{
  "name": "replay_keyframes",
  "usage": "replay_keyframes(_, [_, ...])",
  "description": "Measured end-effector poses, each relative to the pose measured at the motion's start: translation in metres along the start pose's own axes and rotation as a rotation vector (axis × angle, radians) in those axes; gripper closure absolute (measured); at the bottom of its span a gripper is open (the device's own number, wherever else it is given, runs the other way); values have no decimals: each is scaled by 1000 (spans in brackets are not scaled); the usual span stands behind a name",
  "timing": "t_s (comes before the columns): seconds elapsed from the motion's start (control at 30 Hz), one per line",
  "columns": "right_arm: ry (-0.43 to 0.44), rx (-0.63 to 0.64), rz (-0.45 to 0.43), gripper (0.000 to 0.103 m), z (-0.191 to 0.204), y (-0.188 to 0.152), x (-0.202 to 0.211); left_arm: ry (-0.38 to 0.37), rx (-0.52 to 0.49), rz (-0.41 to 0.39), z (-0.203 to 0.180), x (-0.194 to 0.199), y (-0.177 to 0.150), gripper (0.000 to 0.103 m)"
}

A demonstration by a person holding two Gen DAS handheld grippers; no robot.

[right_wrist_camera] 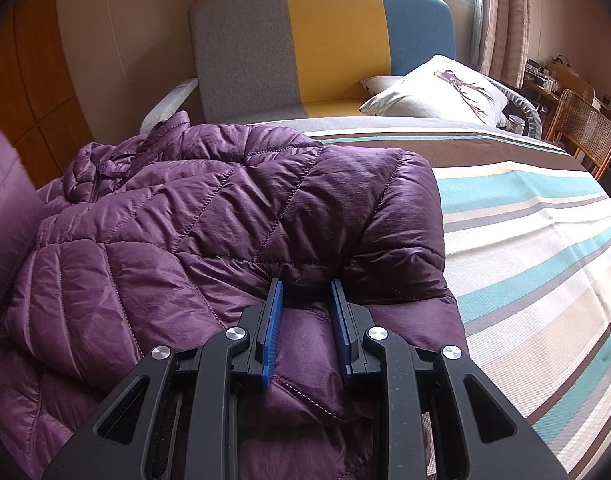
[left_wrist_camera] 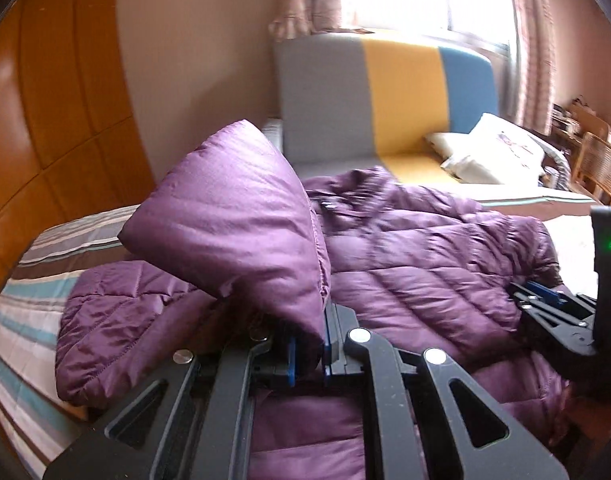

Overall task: Fold large clothes
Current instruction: 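Lift the sleeve with the left gripper, lay it across the jacket body, release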

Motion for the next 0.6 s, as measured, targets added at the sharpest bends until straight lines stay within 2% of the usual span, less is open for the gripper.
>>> replay_keyframes(0.13, [1, -2, 0, 78, 0, 0, 0, -61, -38, 65, -27, -27, -5, 92])
replay_keyframes(0.27, [1, -1, 0, 78, 0, 0, 0, -92, -87, 111, -43, -43, -15, 91])
replay_keyframes(0.37, [1, -2, 0, 78, 0, 0, 0, -139, -105, 116, -53, -44, -18, 75])
replay_keyframes(0.47, [0, -1, 0, 78, -1, 0, 0, -176, -132, 112, -66, -45, -19, 70])
replay_keyframes(0.6, [1, -2, 1, 79, 0, 0, -1, -264, -132, 104, -77, -35, -20, 49])
Point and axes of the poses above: each gripper's, at about its wrist camera, not at the fingertips, and x roughly against the way its jaws point, z to its left, y to its top, the point moved 9 cm from there along -x, roughly the way its jaws point, and after that the axes turned 11 degrees about -y, right-handed, at the moved point
